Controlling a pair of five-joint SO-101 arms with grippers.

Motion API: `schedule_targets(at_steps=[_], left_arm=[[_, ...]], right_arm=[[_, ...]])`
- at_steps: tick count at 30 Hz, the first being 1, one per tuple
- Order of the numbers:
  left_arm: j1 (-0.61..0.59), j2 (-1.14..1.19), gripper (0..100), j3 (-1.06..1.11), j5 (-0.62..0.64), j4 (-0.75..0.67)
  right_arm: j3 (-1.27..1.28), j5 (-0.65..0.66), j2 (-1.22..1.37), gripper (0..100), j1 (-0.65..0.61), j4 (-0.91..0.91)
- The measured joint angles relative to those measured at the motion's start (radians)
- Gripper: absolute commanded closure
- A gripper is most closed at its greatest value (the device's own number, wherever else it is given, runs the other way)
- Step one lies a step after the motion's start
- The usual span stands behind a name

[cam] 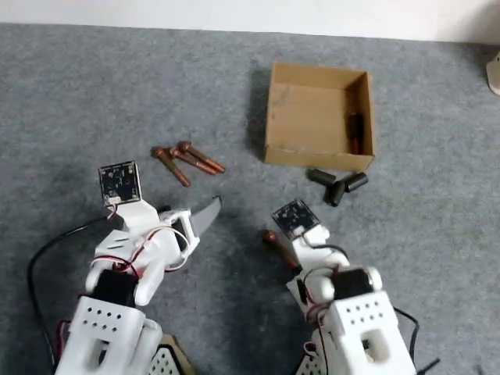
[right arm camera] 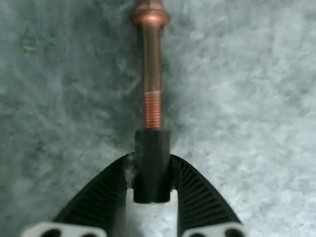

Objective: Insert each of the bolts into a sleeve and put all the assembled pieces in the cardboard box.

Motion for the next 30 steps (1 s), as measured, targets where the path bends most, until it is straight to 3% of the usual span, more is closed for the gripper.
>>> schedule_targets(at_steps=[8,18,22,25,29,30], left_arm=[[0.0,0.0,67,0.003,0.0,0.0],[0.002,0.0,67,0.003,0.0,0.0],[0.071,0.0,67,0.003,0.02,0.0],[0.11,0.0,67,0.003,0.049,0.0],[0.11,0.0,67,0.009,0.055,0.0],[0.114,0.0,67,0.017,0.055,0.0]], right_arm=[[-0.15,0.003,0.299,74.8,0.005,0.0],[-0.164,0.008,0.466,74.3,0.005,-0.002],[-0.164,0.009,0.486,74.3,0.003,-0.006],[-0.164,0.009,0.488,78.6,0.003,-0.006],[-0.167,0.009,0.491,99.4,0.011,-0.041],[-0.167,0.009,0.491,99.6,0.012,-0.069]])
